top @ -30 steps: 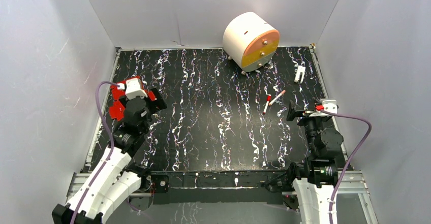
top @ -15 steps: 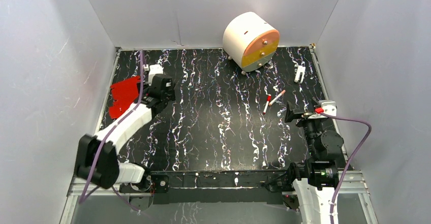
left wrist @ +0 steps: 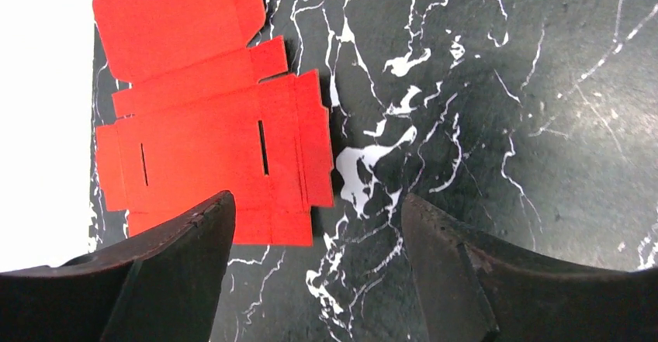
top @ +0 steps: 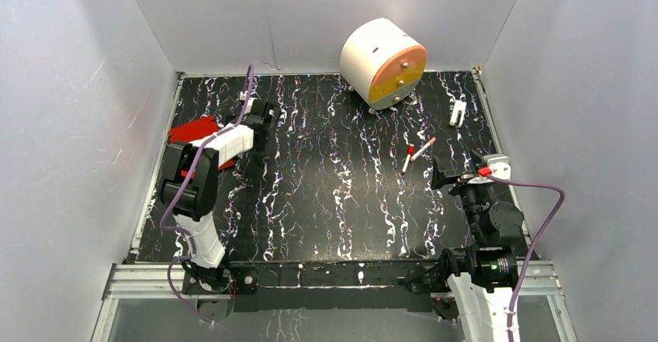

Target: Fold the paper box

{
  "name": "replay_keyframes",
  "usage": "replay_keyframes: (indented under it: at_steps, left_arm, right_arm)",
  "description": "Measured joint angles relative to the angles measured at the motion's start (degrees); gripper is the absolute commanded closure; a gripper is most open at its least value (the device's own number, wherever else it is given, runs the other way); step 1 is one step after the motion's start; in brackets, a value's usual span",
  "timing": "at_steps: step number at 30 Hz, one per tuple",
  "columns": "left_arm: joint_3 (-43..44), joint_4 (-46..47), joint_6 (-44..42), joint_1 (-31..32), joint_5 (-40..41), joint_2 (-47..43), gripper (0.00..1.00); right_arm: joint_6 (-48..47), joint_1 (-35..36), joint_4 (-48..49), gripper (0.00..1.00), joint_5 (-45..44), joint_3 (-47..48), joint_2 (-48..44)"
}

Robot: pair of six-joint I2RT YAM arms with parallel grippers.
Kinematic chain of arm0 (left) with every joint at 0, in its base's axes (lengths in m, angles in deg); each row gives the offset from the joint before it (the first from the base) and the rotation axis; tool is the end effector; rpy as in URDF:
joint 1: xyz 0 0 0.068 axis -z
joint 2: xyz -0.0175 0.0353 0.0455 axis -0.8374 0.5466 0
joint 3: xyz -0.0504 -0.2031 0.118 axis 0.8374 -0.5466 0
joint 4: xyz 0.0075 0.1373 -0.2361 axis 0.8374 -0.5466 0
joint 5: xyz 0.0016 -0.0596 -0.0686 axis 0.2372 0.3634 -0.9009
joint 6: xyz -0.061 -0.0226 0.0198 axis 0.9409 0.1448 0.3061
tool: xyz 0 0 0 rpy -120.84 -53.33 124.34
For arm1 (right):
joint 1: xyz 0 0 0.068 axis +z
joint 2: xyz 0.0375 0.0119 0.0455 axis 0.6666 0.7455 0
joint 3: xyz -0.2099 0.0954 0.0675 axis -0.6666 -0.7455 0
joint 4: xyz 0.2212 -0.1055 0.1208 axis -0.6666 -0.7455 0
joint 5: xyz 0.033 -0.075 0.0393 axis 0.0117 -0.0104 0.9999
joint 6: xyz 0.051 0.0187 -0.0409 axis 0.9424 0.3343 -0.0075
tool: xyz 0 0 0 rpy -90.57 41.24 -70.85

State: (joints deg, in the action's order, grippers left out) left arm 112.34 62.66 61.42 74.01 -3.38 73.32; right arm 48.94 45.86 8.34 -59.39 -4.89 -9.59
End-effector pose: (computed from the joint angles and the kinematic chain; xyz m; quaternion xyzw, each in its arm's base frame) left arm 0.3806 -0.0793 0.1371 -0.0587 0.8904 0.2579 0.3704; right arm 0.1415 0.0119 0.3101 -0.0387 0.6272 0.0340 0.7771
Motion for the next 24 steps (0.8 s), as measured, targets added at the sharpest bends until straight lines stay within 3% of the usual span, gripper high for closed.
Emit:
replay_keyframes:
  at_steps: [7, 17, 21, 24]
  left_arm:
    - [4.9, -0.2, -2.1, -2.3, -0.1, 5.8, 0.61]
    - [7.1, -0.7, -2.5, -3.6, 0.0, 10.5, 0.71]
    - [7.1, -0.8, -2.4, -3.7, 0.0, 10.9, 0.90]
    - [7.1, -1.3, -2.3, -3.7, -0.3, 10.9, 0.99]
  right_arm:
    - [0.0, 0.6, 0.2, 0.01, 0.1, -0.9, 0.0]
    - [0.2, 0.9, 0.4, 0.01, 0.2, -0.9, -0.2]
    - [0.2, 0.9, 0.4, 0.01, 0.2, -0.9, -0.2]
    - [0.2, 1.0, 0.4, 0.01, 0.2, -0.9, -0.2]
